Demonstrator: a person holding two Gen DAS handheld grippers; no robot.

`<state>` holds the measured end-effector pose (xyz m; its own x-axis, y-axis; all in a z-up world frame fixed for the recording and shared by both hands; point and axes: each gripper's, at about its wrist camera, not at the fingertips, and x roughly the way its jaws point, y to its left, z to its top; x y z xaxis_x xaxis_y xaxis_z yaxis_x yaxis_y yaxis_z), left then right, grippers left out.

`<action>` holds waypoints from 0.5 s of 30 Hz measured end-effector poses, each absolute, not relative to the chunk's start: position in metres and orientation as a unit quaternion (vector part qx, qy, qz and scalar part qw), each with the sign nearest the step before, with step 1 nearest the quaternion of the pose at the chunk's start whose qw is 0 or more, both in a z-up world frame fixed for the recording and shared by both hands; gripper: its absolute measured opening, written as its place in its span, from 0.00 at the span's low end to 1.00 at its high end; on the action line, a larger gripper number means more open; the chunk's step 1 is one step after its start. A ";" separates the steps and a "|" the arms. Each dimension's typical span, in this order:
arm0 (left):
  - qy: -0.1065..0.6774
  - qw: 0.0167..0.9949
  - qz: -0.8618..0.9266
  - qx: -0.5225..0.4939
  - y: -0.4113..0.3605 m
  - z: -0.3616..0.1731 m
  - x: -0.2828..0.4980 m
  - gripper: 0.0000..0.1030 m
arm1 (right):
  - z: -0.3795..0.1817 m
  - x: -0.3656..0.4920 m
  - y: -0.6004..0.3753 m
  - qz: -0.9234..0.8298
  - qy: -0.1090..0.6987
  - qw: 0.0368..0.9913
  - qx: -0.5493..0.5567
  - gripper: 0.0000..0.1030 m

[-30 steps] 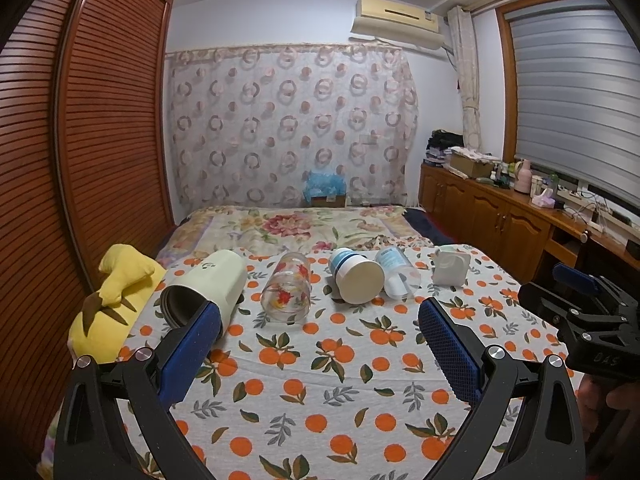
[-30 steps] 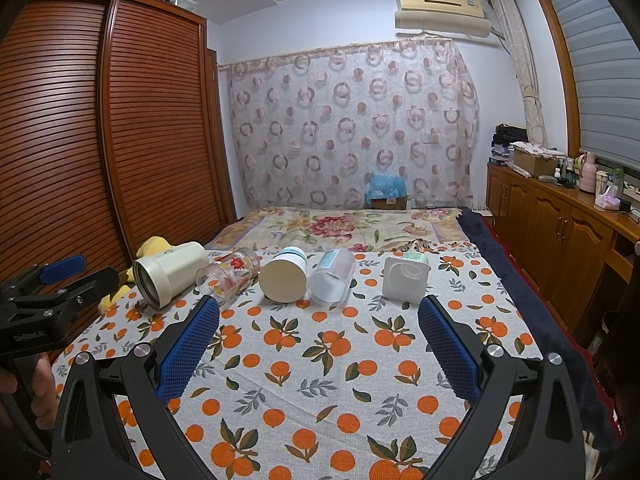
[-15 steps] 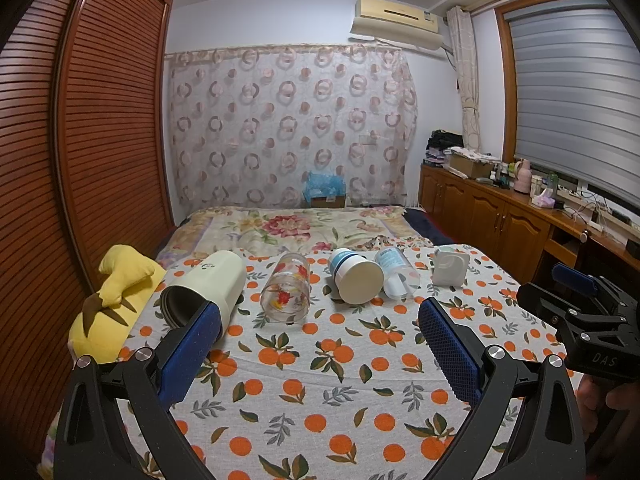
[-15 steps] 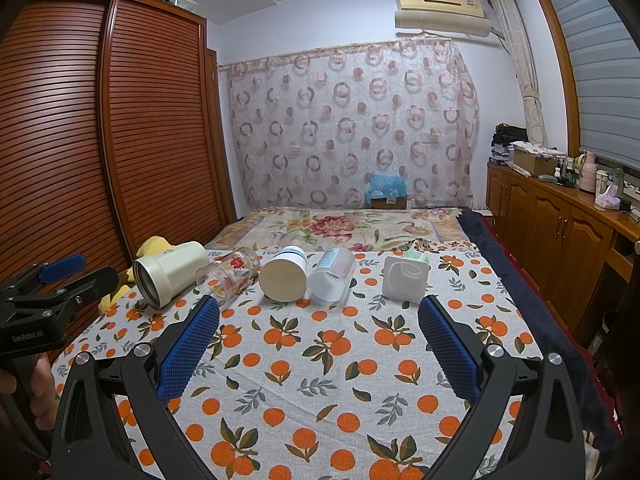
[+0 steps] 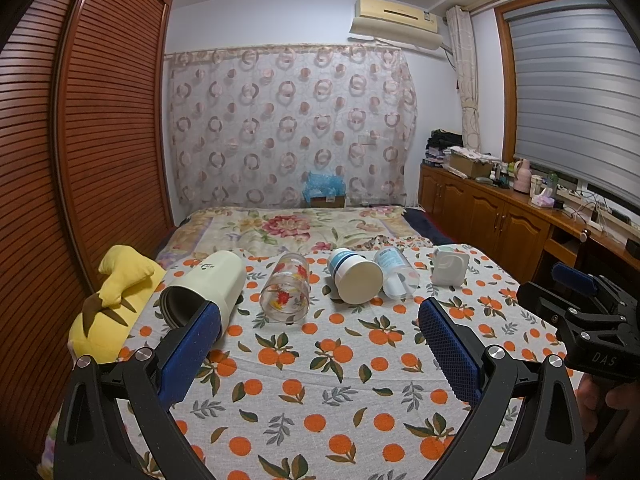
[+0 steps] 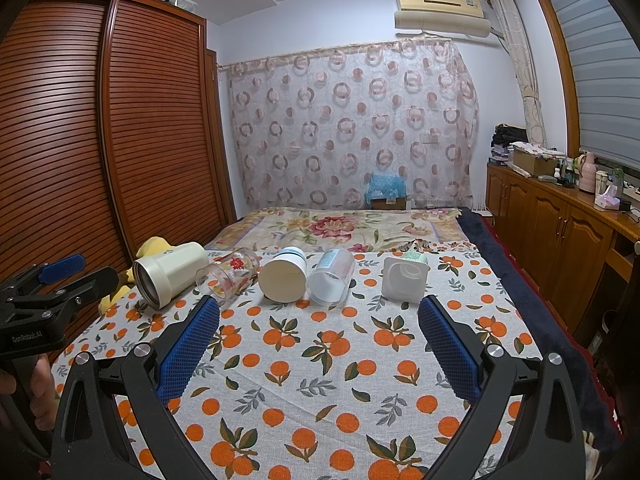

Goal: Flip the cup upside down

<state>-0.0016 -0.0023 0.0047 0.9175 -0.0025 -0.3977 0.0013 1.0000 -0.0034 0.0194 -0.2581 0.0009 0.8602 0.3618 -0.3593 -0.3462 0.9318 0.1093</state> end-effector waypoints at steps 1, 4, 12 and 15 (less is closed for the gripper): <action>0.203 0.979 -0.001 -0.002 -0.002 0.004 -0.002 0.93 | 0.001 0.019 -0.258 0.184 0.190 0.964 0.020 0.97; 0.203 0.979 -0.001 -0.001 -0.002 0.004 -0.002 0.93 | 0.000 0.020 -0.258 0.183 0.190 0.964 0.021 0.97; 0.211 0.977 0.000 -0.001 -0.015 0.014 -0.003 0.93 | -0.003 0.022 -0.258 0.187 0.196 0.962 0.024 0.97; 0.220 0.975 -0.004 0.001 -0.014 0.005 0.004 0.93 | -0.003 0.028 -0.263 0.194 0.205 0.959 0.034 0.97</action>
<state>0.0042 -0.0140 0.0053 0.9032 -0.0076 -0.4292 0.0086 1.0000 0.0006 0.0283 -0.2633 -0.0028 0.8402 0.3863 -0.3805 -0.3584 0.9222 0.1450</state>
